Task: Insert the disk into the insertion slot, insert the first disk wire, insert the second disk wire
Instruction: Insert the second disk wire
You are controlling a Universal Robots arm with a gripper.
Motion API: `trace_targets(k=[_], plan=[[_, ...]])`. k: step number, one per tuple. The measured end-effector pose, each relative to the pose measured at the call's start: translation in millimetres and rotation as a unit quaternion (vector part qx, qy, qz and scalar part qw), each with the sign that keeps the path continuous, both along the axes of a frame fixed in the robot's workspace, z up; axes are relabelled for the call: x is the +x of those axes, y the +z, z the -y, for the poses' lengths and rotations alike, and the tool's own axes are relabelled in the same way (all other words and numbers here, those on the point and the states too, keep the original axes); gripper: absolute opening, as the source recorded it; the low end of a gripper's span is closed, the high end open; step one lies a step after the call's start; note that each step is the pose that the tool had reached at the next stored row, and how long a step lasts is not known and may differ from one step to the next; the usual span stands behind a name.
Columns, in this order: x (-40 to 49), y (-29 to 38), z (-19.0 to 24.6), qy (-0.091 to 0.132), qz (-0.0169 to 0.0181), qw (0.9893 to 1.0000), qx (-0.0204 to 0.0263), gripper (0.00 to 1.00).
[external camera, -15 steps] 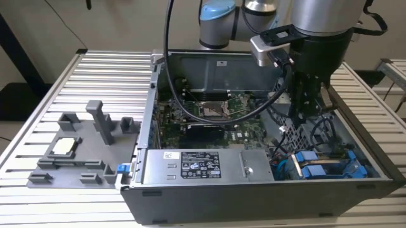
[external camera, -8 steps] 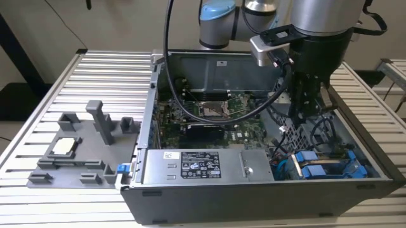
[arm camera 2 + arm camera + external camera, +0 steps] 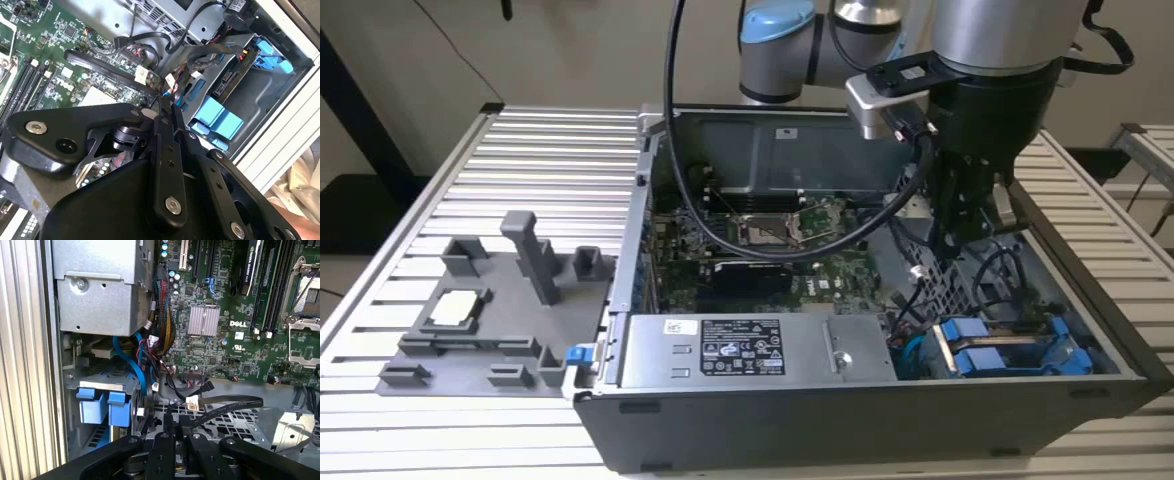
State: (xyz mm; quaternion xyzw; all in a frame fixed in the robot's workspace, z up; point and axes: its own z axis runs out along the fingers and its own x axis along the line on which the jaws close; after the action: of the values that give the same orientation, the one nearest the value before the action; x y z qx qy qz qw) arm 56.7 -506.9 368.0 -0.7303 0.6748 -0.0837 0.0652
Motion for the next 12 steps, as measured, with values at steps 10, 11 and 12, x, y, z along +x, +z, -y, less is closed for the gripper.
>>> trace_targets(k=[10, 11, 12], plan=[[3.0, -0.2, 8.0, 0.0, -0.0015, 1.0, 0.0, 0.16], [4.0, -0.2, 10.1, 0.0, -0.002, 1.0, 0.0, 0.16], [5.0, -0.3, 12.3, 0.0, -0.0025, 1.0, 0.0, 0.16]])
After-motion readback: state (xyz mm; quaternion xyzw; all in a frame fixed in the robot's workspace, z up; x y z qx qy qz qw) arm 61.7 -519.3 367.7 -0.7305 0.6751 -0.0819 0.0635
